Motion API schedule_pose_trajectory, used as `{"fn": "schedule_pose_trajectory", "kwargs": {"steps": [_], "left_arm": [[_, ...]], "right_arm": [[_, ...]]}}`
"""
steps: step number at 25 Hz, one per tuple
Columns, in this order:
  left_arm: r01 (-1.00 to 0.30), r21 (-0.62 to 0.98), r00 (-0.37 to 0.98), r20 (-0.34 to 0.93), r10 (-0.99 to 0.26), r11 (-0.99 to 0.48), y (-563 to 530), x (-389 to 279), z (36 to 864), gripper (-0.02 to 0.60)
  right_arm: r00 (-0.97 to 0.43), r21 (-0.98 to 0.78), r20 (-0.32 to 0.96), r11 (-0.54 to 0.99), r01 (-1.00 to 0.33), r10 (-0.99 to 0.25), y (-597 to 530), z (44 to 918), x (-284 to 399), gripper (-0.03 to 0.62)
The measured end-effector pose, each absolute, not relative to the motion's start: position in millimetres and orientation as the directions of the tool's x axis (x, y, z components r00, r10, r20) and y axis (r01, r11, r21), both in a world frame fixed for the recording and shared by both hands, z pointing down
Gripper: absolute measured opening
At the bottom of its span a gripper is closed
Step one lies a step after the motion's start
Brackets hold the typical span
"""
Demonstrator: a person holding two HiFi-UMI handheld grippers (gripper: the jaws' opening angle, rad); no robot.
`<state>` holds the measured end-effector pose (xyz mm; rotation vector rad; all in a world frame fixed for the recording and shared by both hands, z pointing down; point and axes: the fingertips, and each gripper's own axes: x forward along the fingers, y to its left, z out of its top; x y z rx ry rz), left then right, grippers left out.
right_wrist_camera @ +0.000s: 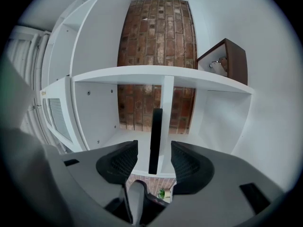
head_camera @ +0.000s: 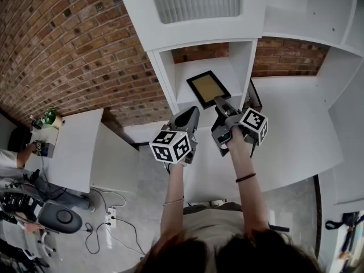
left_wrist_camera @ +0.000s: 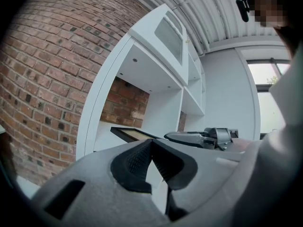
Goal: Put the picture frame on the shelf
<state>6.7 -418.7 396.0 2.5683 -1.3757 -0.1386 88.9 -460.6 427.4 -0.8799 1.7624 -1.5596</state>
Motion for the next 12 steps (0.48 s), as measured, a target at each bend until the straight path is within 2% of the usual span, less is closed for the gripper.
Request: {"fn": "schedule_pose_trajectory", "kwargs": {"steps": [7,12], "left_arm": [[-0.813,0.224,0.553,0.015,-0.833,-0.537,-405,14,402,0.011],[-0.812,0.208,0.560,0.016,-0.829,-0.545,-392,20,408,0.011]], "right_arm": [[-0.636,-0.992,-0.063,0.116,-0.043,-0.769,-443,432,89,0.195],[-0.674,-0.985,-0.101,0.170,-0.037,-0.732,-431,431,88,0.125]]}}
